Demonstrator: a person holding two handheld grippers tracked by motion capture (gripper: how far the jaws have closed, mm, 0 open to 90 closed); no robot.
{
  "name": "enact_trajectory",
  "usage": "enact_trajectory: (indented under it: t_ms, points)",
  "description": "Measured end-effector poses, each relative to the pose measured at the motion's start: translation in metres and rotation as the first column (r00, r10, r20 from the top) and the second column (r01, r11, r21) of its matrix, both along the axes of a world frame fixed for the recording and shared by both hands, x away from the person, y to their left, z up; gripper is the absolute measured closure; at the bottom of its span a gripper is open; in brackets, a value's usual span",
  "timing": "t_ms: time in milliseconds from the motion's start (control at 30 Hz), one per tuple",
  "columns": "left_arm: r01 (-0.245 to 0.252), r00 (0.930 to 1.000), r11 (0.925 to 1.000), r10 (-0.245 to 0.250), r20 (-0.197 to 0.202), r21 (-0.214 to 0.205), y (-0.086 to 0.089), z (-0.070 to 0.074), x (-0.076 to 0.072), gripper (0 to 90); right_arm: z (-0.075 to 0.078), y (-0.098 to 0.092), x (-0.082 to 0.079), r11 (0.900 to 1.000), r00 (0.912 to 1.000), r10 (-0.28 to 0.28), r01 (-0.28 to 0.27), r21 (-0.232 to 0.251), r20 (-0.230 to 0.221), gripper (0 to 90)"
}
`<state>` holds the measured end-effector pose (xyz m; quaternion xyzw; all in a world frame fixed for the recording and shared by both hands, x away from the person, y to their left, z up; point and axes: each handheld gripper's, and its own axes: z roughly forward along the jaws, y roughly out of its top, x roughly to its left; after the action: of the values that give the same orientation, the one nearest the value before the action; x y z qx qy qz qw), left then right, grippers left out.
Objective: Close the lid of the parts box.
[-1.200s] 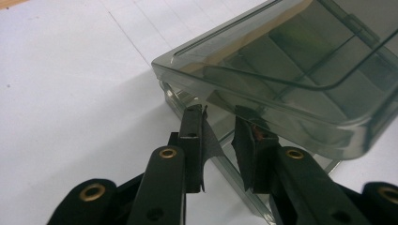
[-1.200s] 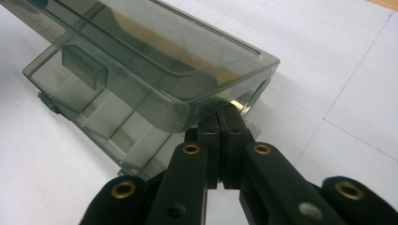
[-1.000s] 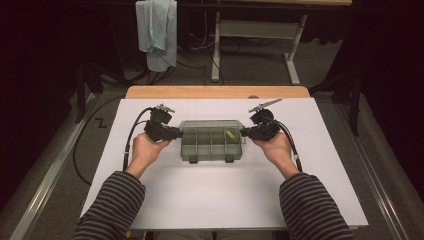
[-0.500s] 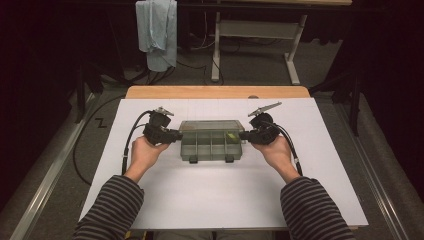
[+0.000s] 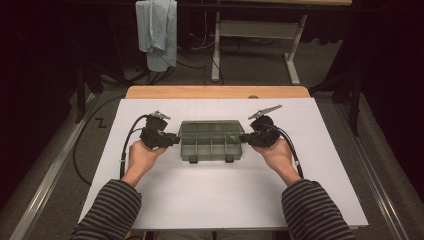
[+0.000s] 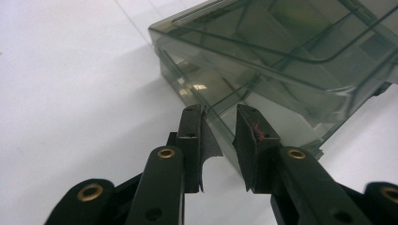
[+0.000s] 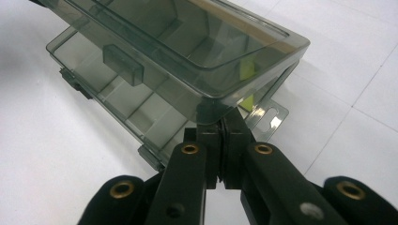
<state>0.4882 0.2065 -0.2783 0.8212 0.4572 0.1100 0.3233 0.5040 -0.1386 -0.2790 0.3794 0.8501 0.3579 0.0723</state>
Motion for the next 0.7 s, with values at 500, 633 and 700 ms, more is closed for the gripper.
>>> enact_trajectory:
  t_ms: [500, 633, 700]
  points:
    - [-0.050, 0.9973, 0.9983, 0.052, 0.052, -0.030, 0.008, 0.013, -0.001, 73.7, -0.010, -0.005, 0.000, 0.9999, 0.9997, 0.001, -0.002, -0.013, -0.026, 90.0]
    - [-0.047, 0.9962, 0.9979, 0.050, 0.071, -0.044, 0.007, 0.020, 0.000, 73.7, -0.014, -0.005, 0.000, 0.9998, 0.9995, 0.000, -0.001, -0.021, -0.030, 90.0]
    - [-0.041, 0.9964, 0.9984, 0.043, 0.073, -0.040, 0.005, 0.023, 0.001, 73.6, -0.016, -0.006, 0.000, 0.9997, 0.9993, -0.004, 0.003, -0.022, -0.037, 90.0]
